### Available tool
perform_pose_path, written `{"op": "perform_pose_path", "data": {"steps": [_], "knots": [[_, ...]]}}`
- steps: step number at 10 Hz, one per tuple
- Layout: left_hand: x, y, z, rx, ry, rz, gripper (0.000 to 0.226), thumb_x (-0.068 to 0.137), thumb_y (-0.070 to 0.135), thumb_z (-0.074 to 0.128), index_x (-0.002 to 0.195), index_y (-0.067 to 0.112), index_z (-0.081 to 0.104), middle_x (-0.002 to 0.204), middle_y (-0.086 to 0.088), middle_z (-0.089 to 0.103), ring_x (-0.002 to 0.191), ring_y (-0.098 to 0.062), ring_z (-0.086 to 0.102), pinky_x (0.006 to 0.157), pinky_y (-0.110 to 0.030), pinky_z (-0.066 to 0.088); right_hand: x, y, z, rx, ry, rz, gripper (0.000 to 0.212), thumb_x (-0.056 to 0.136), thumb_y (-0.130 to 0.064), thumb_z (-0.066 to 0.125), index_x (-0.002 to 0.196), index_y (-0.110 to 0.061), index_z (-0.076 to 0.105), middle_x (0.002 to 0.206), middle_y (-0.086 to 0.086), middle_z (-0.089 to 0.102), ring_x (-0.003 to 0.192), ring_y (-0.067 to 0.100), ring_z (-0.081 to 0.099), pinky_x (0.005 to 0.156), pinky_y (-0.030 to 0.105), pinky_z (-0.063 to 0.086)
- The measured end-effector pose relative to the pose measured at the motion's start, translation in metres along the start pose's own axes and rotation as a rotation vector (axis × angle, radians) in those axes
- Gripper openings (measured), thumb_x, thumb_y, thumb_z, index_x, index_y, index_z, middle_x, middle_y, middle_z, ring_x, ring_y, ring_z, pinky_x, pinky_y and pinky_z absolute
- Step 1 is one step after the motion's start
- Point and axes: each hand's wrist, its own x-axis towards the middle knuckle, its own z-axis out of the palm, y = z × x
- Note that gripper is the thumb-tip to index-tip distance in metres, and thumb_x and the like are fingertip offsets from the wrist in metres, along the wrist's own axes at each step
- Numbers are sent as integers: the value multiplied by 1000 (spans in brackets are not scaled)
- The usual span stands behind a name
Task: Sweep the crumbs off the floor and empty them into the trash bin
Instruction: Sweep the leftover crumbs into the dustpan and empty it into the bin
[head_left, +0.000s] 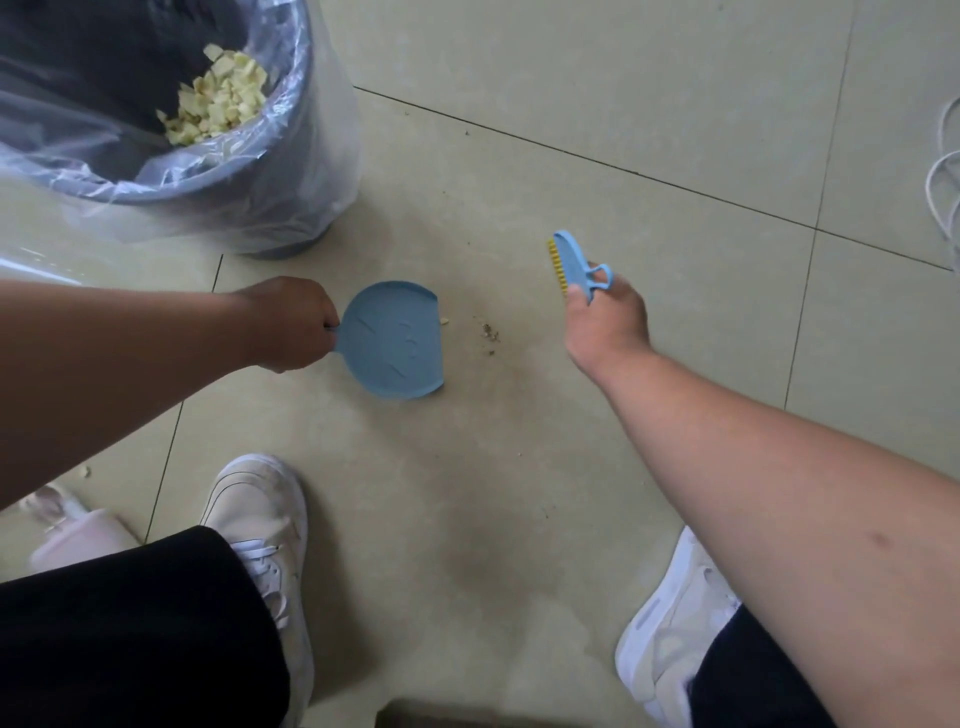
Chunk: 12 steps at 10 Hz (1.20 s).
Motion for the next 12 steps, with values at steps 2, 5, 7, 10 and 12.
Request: {"op": "perform_pose_path", "data": {"steps": [2, 5, 7, 10, 12], "knots": [[-3, 3, -3, 31, -16, -20, 37, 98, 25, 56, 70, 8, 73, 63, -8, 75, 49, -23, 73, 60, -29, 62, 6, 6, 5, -31, -78, 64, 22, 99, -8, 51, 113, -2, 67, 109, 16, 62, 95, 31, 59, 68, 16, 33], [-6, 16, -11, -55, -59, -149, 15, 99, 17, 65, 98, 11, 79, 84, -6, 78, 72, -23, 78, 56, -25, 59, -59, -12, 55, -18, -181, -29, 36, 91, -9, 49, 119, -19, 69, 97, 17, 58, 85, 40, 62, 76, 42, 54], [-5, 17, -5, -58, -69, -157, 16, 98, 17, 64, 96, 10, 79, 80, -4, 77, 60, -17, 74, 50, -20, 56, -89, -57, 86, 105, -330, -110, 39, 91, -15, 53, 126, -25, 68, 105, 16, 61, 95, 37, 63, 83, 40, 53], [-7, 9, 1, -38, -67, -124, 20, 102, 15, 58, 106, 13, 77, 91, -6, 76, 76, -22, 78, 61, -27, 62, -88, -71, 71, 195, -107, -90, 22, 97, -15, 56, 113, -8, 70, 104, 16, 70, 94, 37, 65, 83, 39, 49], [-8, -7, 5, 58, -36, -76, 19, 103, 16, 55, 101, 14, 74, 96, -10, 75, 80, -26, 75, 63, -27, 59, -34, -13, 34, 13, 59, 88, 27, 100, -17, 53, 119, -4, 66, 118, 22, 66, 109, 38, 63, 93, 36, 45]]}}
